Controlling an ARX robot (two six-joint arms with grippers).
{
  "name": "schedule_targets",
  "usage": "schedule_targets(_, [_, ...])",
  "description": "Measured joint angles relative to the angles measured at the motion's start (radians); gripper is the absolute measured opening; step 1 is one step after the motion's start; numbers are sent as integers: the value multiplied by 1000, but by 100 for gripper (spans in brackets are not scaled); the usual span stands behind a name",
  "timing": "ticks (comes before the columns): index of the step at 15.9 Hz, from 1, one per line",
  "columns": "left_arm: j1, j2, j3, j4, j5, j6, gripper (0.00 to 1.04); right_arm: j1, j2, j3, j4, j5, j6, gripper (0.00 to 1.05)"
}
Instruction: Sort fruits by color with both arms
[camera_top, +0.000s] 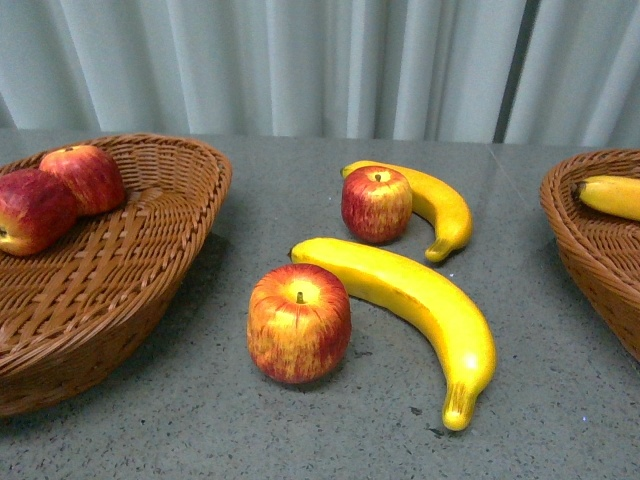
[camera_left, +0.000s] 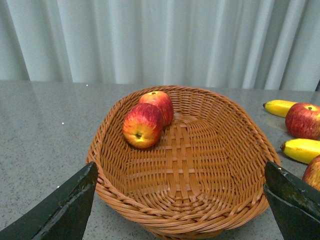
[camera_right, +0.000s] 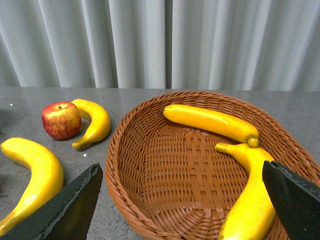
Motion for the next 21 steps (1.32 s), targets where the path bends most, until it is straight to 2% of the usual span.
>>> schedule_targets(15, [0, 0, 0, 0, 0, 0, 98, 0, 0, 0, 0, 0, 0, 98])
schedule_targets(16, [-36, 35, 40, -140, -97, -34, 98, 0, 0, 0, 0, 0, 0, 98])
schedule_targets(17, [-126, 180, 130, -294, -264, -97, 98, 0, 0, 0, 1, 6, 1, 98])
schedule_targets(18, [-163, 291, 201, -317, -356, -125, 98, 0, 0, 0, 2, 0, 0, 98])
schedule_targets(19, [-150, 363, 255, -240, -369, -127, 98, 0, 0, 0, 2, 3, 0, 98])
schedule_targets(20, [-133, 463, 328, -114, -335, -102, 98, 0, 0, 0, 0, 3, 0, 98])
schedule_targets(21, [-134, 589, 407, 13, -256, -57, 98, 0, 0, 0, 1, 4, 0, 98])
